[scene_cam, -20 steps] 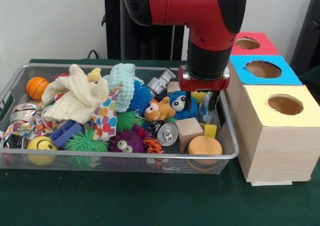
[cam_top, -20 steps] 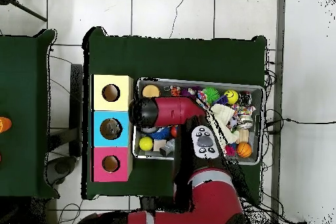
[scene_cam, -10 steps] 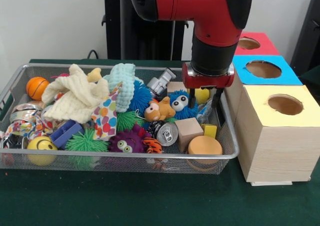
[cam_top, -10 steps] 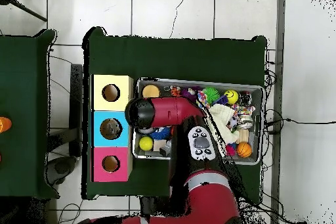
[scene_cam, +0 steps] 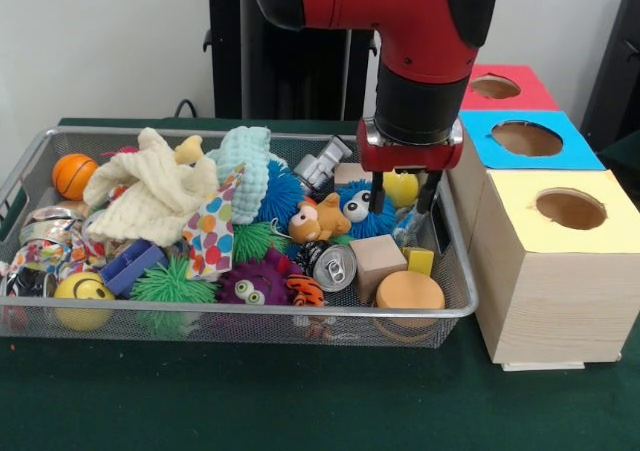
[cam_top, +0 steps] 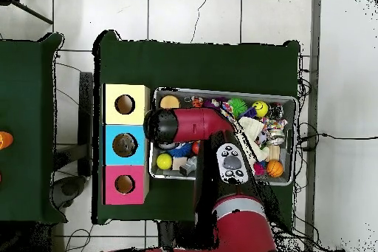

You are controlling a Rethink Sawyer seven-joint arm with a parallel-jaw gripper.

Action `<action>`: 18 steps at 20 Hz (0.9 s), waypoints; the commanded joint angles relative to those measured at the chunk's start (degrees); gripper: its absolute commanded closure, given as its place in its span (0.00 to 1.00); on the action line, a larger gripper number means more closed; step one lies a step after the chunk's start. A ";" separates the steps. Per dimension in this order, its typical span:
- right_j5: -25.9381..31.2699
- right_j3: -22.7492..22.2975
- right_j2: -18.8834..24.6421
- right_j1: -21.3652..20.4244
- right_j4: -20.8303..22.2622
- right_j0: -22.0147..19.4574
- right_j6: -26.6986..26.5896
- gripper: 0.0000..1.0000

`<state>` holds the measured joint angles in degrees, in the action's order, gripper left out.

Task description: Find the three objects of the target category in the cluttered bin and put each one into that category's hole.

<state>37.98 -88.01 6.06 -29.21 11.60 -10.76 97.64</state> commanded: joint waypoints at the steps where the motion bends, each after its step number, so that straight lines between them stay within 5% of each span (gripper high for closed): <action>1: 2.32 -3.53 1.85 0.77 1.00 -1.41 1.96 0.00; 18: 0.46 -3.42 2.95 2.95 0.23 -0.41 3.61 0.00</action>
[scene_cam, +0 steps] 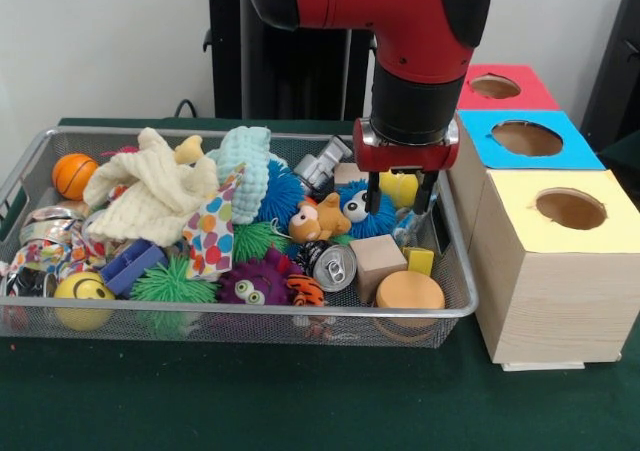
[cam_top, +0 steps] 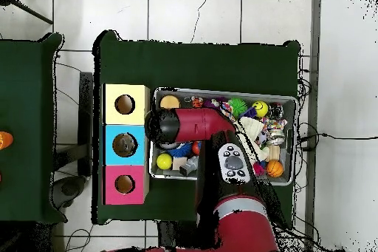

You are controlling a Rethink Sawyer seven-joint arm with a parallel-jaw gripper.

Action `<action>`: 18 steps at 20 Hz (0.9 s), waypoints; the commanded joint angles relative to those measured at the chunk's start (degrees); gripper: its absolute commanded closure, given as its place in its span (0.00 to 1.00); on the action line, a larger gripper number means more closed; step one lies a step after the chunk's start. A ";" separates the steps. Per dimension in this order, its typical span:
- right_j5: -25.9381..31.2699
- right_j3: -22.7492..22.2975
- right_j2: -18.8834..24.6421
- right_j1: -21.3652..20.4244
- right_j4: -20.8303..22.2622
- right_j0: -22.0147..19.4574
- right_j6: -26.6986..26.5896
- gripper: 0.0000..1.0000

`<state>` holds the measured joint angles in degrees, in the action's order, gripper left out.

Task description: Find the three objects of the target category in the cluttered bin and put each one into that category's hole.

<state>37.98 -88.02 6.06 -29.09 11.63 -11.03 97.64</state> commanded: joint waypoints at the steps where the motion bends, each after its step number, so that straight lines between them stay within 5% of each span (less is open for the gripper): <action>1: -0.17 -3.38 2.88 3.15 0.22 0.03 4.00 0.00; 18: -3.77 -6.23 2.11 2.91 -0.56 1.80 7.42 0.00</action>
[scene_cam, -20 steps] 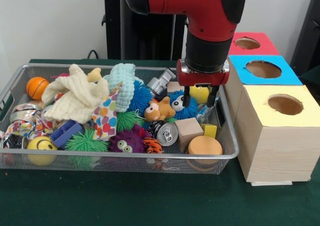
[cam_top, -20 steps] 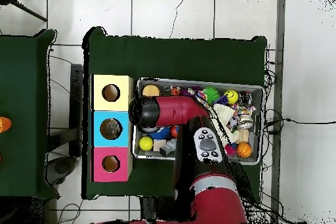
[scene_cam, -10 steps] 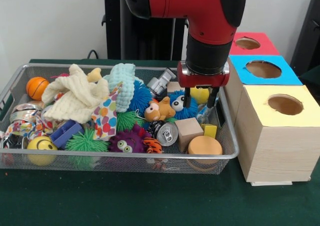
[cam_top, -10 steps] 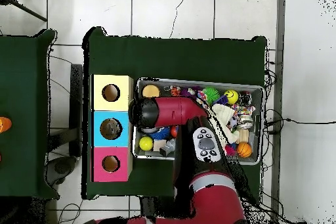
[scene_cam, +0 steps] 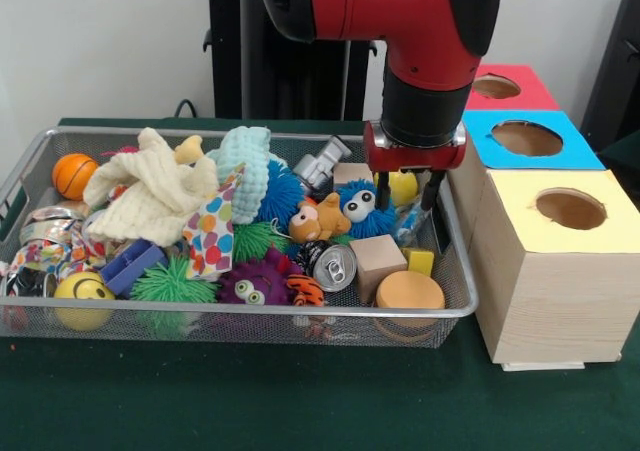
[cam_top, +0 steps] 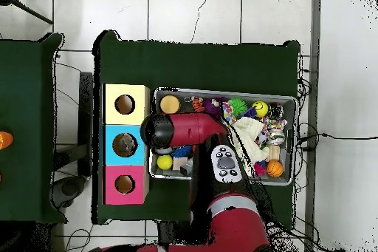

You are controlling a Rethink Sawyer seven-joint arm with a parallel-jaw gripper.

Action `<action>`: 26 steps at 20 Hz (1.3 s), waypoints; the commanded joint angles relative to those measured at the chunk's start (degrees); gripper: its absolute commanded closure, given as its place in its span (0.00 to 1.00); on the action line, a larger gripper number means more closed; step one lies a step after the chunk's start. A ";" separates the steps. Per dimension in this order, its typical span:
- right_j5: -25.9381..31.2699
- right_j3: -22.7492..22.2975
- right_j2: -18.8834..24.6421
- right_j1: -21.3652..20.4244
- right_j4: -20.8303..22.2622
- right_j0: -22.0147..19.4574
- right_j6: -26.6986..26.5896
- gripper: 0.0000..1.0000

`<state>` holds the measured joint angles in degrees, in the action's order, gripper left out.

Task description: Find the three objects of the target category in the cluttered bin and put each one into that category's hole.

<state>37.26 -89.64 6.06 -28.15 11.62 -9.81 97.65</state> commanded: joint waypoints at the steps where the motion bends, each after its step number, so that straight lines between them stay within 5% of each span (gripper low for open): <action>1: -3.45 -5.01 2.02 2.04 -0.70 0.68 7.82 0.00; 16: -12.47 1.51 -1.75 12.66 0.90 2.85 9.06 0.00; 26: -14.81 2.88 -3.61 15.43 1.08 3.74 9.98 0.00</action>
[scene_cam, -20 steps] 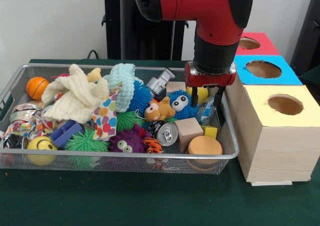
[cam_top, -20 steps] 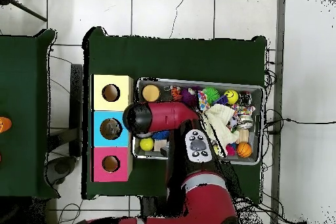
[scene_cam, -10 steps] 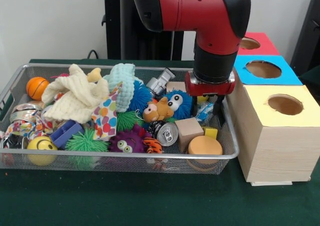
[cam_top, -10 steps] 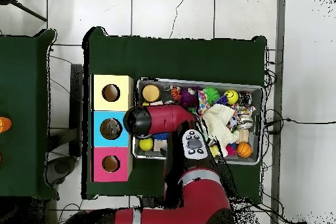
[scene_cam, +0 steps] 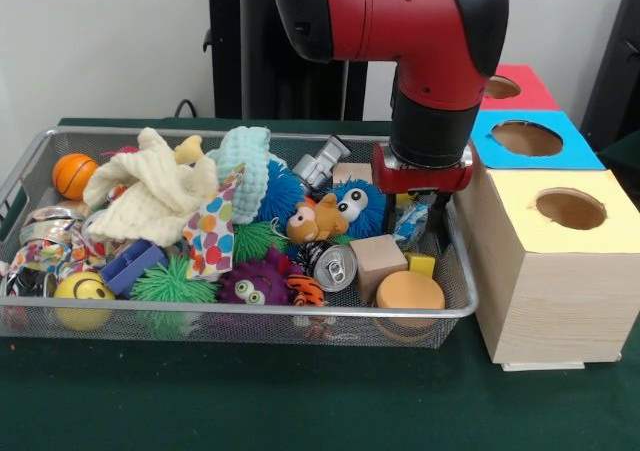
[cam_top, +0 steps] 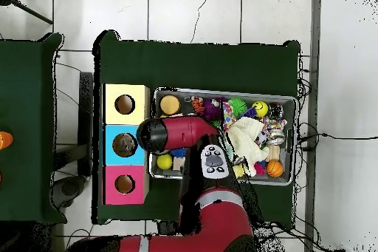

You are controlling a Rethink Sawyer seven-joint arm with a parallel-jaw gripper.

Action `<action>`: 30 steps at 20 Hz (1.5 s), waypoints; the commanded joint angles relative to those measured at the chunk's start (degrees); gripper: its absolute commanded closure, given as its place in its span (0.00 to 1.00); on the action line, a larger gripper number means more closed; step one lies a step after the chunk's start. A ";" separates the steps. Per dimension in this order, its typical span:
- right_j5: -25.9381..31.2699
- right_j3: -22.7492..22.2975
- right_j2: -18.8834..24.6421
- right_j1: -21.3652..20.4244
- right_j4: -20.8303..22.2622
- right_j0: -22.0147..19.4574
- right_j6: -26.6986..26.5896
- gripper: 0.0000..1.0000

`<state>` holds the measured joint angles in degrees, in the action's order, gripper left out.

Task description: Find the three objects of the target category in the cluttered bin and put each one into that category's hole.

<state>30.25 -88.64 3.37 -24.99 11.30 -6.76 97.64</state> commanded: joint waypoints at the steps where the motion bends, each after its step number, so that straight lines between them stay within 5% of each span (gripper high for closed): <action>1: -7.93 1.94 -1.41 12.45 1.43 0.97 10.23 0.00; 14: -8.77 2.27 -3.41 14.68 0.33 1.17 9.45 0.00; 22: -4.40 -1.99 -3.24 10.63 -0.28 -0.08 7.92 0.00; 30: -9.89 -1.52 -4.36 11.36 1.52 0.88 8.89 0.00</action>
<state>29.72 -87.05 0.31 -24.13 9.47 -4.20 97.65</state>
